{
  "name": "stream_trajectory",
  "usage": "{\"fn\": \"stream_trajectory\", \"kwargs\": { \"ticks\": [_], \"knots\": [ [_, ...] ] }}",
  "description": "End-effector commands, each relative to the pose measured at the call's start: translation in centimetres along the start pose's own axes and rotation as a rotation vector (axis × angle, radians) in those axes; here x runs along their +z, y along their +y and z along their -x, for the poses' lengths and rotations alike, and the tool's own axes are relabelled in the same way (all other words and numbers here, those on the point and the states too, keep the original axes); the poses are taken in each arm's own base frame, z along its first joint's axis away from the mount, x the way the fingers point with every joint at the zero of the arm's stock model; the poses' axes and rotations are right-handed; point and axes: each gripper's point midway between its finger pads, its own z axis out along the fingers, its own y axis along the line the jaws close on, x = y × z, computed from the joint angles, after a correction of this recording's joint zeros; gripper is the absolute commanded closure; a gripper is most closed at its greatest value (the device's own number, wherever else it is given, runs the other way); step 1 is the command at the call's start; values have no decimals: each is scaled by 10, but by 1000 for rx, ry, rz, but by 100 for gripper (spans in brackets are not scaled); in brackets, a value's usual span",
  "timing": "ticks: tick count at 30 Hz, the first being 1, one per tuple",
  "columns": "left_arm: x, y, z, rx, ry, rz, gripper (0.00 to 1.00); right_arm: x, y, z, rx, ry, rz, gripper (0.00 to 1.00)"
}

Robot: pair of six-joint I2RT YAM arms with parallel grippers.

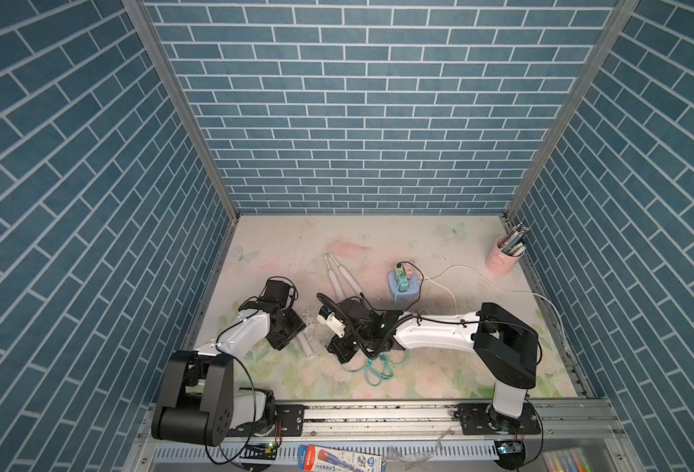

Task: Charge the electric toothbrush
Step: Pick up the electric toothbrush from the center of the board.

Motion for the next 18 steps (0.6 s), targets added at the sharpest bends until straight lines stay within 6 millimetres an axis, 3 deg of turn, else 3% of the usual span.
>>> {"fn": "stream_trajectory", "kwargs": {
  "ticks": [1, 8, 18],
  "knots": [
    [9, 11, -7, 15, 14, 50, 44, -10, 19, 3, -34, -18, 29, 100],
    [16, 14, -10, 24, 23, 66, 58, -5, 22, -6, -60, 8, 13, 100],
    [24, 16, -15, 22, 44, 66, 69, 2, 24, -14, -68, 37, 0, 100]
  ]
}}
